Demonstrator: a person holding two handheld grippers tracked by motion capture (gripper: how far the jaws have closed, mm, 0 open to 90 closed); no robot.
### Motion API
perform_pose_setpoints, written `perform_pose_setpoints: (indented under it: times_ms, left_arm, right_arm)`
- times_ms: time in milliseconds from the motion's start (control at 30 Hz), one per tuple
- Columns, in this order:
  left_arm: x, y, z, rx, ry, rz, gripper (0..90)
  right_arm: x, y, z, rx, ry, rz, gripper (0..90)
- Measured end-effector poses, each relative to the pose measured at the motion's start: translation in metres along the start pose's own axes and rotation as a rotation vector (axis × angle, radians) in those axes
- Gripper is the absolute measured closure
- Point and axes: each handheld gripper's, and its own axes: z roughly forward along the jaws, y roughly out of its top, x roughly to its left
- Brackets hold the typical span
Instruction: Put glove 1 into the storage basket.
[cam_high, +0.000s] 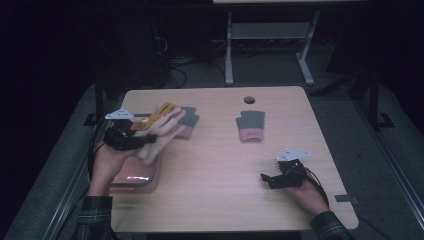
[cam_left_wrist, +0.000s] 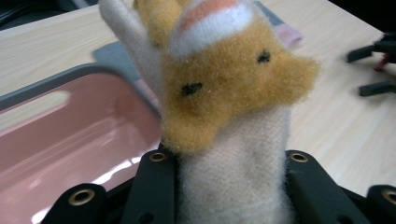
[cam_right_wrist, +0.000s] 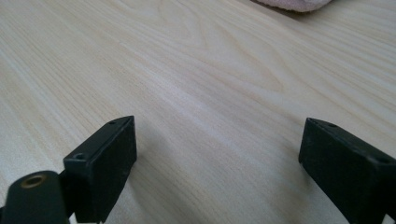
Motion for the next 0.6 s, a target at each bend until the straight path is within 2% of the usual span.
perform_pose_setpoints:
  times_ms: [100, 300, 400, 600]
  left_arm:
    - [0.011, -0.006, -0.007, -0.004, 0.029, -0.024, 67.6]
    - [0.029, -0.019, -0.015, 0.023, 0.096, -0.057, 67.5]
    - [0.035, -0.025, -0.015, 0.035, 0.109, -0.083, 67.5]
    - [0.046, -0.035, -0.01, 0.075, 0.144, -0.107, 67.4]
  right_arm:
    - [0.0, 0.0, 0.0, 0.0, 0.001, 0.0, 10.9]
    - [0.0, 0.0, 0.0, 0.0, 0.001, 0.0, 10.9]
    - [0.0, 0.0, 0.0, -0.002, -0.001, -0.005, 10.9]
    - [0.0, 0.0, 0.0, -0.003, 0.0, -0.006, 10.9]
